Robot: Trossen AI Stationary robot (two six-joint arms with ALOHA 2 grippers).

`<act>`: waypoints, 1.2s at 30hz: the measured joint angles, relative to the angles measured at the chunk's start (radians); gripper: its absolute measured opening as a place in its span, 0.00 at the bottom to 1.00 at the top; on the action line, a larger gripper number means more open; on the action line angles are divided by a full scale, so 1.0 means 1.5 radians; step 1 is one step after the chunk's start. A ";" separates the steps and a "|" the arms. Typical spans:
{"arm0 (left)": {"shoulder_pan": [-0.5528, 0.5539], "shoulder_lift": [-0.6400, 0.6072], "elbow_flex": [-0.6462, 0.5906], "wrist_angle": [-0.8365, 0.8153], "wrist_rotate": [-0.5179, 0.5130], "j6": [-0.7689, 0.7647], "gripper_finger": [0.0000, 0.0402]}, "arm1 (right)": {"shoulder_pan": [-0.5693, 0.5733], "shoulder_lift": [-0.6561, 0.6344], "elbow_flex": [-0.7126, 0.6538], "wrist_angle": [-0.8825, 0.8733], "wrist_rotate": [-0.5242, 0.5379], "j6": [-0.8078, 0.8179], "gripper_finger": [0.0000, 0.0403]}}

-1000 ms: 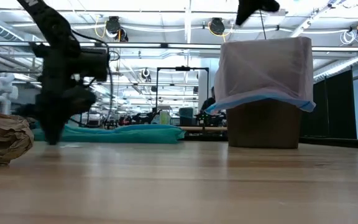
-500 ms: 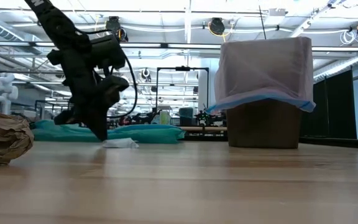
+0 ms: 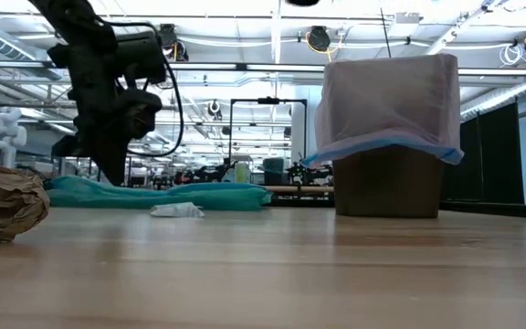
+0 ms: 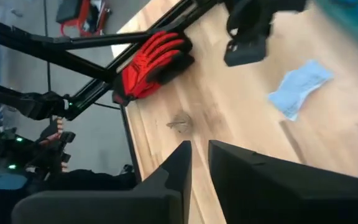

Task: Place trash/remove bag and relplace
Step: Put the gray paper into the trash bin

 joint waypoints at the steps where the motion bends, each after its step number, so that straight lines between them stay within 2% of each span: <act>1: 0.000 -0.008 -0.003 0.002 -0.002 -0.001 0.00 | 0.000 0.019 0.000 0.012 -0.002 0.002 0.13; 5: 0.000 -0.053 -0.015 0.004 -0.007 -0.011 0.00 | -0.011 0.082 0.000 0.044 0.000 0.020 0.19; 16: 0.000 -0.255 -0.068 -0.004 -0.048 -0.098 0.00 | -0.037 0.209 0.000 0.152 -0.013 0.026 0.36; 24: 0.000 -0.402 -0.069 -0.017 -0.078 -0.129 0.00 | -0.045 0.297 0.000 0.166 -0.015 0.029 0.47; 30: 0.000 -0.467 -0.069 -0.029 -0.091 -0.149 0.00 | -0.047 0.372 -0.001 0.187 -0.015 0.049 0.51; 36: 0.001 -0.499 -0.070 -0.075 -0.093 -0.163 0.00 | -0.055 0.398 0.000 0.199 0.006 0.075 0.52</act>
